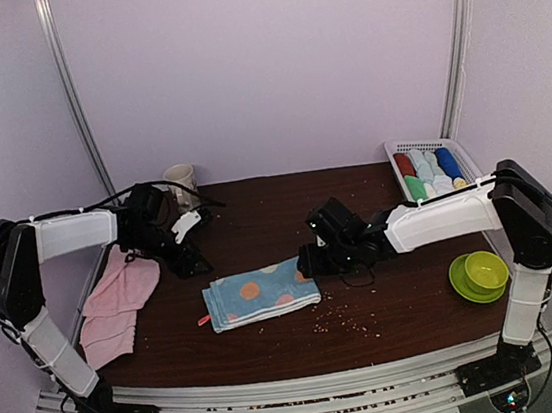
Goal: Roll the towels
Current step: Smooth out the towel at the center of the board.
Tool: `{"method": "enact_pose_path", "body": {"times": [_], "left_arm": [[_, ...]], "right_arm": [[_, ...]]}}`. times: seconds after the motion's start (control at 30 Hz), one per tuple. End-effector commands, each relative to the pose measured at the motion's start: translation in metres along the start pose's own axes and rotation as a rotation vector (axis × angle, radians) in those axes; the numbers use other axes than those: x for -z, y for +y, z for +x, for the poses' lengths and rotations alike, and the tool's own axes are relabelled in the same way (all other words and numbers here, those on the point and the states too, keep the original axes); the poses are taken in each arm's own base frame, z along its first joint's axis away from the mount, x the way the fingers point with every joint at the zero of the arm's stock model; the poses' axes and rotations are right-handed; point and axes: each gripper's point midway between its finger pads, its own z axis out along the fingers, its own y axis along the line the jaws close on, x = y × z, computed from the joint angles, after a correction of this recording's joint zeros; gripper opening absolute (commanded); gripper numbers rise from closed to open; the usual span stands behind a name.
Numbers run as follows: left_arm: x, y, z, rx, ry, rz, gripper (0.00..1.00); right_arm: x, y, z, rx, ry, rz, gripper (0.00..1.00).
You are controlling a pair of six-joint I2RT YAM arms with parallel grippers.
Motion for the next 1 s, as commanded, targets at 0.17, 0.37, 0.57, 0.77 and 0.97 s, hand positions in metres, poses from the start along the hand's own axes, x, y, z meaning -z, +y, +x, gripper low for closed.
{"method": "enact_pose_path", "body": {"times": [0.17, 0.37, 0.57, 0.77, 0.97], "left_arm": [[-0.019, -0.008, 0.007, 0.115, 0.063, 0.140, 0.69], [-0.024, -0.019, 0.010, 0.143, 0.077, 0.213, 0.61], [-0.034, -0.023, 0.022, 0.172, 0.112, 0.249, 0.56], [-0.042, -0.021, 0.028, 0.183, 0.130, 0.253, 0.53], [-0.047, -0.019, 0.032, 0.196, 0.146, 0.248, 0.45]], "right_arm": [[-0.017, -0.012, -0.050, 0.107, -0.085, 0.166, 0.63], [-0.032, -0.015, -0.050, 0.122, -0.066, 0.188, 0.63], [-0.037, -0.018, -0.045, 0.115, -0.060, 0.189, 0.63], [-0.039, -0.019, -0.043, 0.108, -0.058, 0.186, 0.64], [-0.044, -0.021, -0.037, 0.114, -0.045, 0.186, 0.65]]}}
